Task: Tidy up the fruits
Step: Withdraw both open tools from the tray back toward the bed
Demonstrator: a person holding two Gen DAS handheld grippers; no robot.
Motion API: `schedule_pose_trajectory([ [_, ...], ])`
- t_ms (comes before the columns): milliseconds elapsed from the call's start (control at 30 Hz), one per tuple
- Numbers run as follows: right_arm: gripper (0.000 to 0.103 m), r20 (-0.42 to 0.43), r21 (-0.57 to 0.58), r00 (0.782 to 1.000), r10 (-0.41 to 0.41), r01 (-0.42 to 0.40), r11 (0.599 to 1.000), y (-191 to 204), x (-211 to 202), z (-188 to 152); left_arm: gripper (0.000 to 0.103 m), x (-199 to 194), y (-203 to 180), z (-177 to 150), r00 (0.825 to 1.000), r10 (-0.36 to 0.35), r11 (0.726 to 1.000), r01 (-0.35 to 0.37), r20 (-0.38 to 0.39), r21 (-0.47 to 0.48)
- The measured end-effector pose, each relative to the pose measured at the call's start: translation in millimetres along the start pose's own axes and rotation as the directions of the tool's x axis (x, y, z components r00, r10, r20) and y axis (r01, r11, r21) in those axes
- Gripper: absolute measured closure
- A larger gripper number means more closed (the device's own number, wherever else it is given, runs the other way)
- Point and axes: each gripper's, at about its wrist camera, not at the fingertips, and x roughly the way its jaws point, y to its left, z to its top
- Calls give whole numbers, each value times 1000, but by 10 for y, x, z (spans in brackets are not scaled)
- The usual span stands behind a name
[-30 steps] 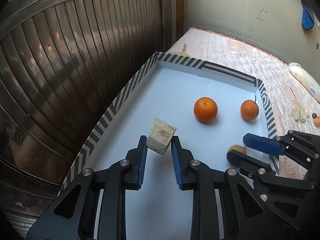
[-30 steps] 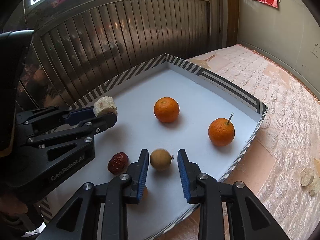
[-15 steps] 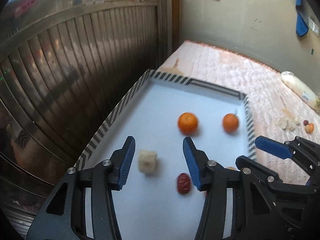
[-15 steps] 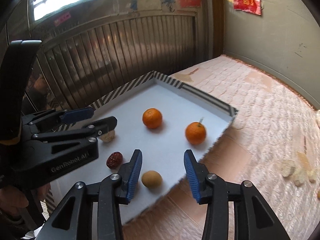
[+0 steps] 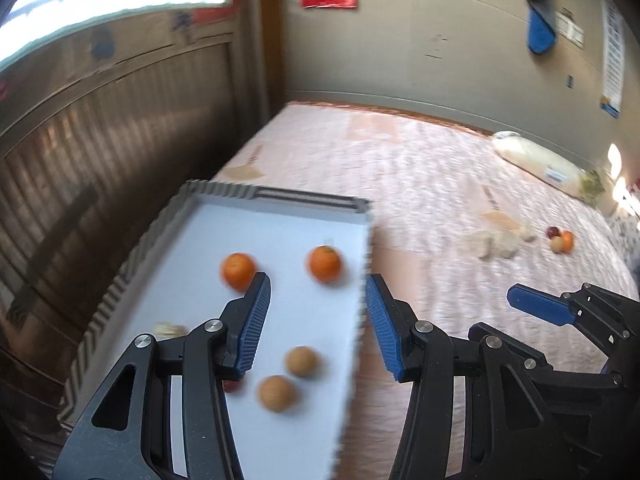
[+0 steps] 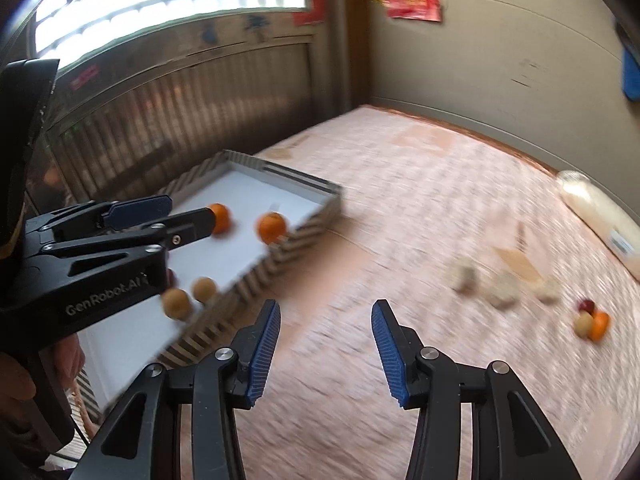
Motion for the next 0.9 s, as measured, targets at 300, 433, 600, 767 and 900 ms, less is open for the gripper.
schedule_pose_trajectory([
  [300, 51, 16, 72, 992, -126, 125, 990, -592, -421, -232, 53, 30, -568, 50, 997, -73, 995, 74, -20, 68],
  [433, 49, 11, 108, 985, -175, 173, 979, -819, -538, -322, 53, 82, -814, 50, 995, -97, 989, 100, -36, 106],
  [600, 48, 5, 163, 979, -203, 199, 966, -1085, -659, -430, 53, 191, -1023, 74, 987, -146, 980, 154, -69, 126],
  [767, 47, 0, 207, 976, -219, 215, 955, -1285, -695, -511, 53, 437, -1188, 165, 968, -215, 968, 229, -133, 106],
  [900, 47, -7, 242, 977, -214, 210, 947, -1400, -653, -539, 53, 671, -1313, 307, 957, -234, 965, 251, -171, 81],
])
